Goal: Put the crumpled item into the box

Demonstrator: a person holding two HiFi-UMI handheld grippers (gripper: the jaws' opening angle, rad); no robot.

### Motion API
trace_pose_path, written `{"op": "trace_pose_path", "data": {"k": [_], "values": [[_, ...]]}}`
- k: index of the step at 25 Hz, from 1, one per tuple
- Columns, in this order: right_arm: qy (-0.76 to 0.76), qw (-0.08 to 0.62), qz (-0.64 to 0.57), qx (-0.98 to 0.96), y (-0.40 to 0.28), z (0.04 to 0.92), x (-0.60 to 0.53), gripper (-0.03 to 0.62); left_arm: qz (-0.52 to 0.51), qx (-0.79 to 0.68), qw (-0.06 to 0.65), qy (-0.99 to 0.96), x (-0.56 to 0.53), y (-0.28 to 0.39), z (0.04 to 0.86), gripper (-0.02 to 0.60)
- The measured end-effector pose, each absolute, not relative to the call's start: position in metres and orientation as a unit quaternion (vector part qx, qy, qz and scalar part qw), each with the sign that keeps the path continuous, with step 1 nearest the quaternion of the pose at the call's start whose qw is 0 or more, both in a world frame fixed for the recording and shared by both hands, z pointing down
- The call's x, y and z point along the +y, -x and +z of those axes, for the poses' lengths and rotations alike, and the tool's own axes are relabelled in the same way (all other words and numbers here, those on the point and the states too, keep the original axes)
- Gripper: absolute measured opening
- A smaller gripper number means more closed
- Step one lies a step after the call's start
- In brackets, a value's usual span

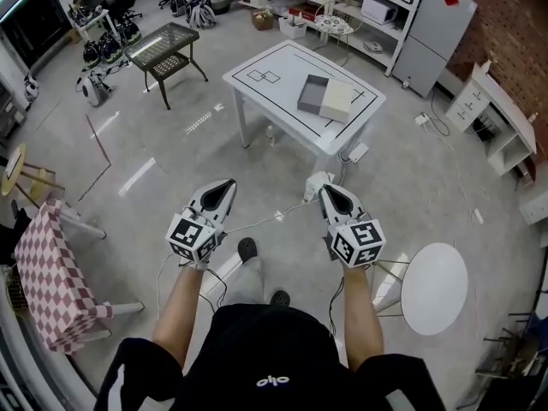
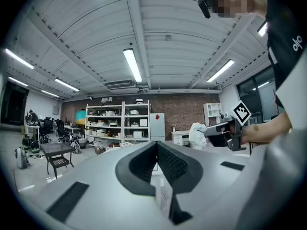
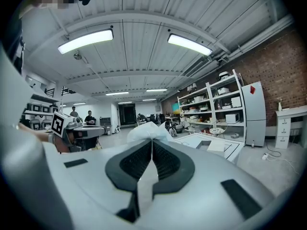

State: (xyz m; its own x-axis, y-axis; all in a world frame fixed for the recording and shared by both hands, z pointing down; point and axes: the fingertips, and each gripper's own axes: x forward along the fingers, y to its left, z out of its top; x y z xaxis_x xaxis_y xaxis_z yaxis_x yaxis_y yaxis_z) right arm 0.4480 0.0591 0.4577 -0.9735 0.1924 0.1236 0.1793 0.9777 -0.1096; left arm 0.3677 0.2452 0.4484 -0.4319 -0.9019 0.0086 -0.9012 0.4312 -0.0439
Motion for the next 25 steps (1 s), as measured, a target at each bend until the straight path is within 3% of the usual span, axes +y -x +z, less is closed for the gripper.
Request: {"op": "trace_pose_path", "data": {"k": [7, 25], "values": [[0.084, 0.074, 0.044, -0.993, -0.380, 0.467, 0.028, 0.018, -0.011, 0.839, 0.008, 0.545, 0.207, -0.295, 0.459, 0.008], [0.031, 0.093, 0.046, -0.994, -0.120, 0.459, -0.033, 0.018, -0.008, 0.793, -0.005, 0.609, 0.123, -0.032, 0.456, 0.008]]}}
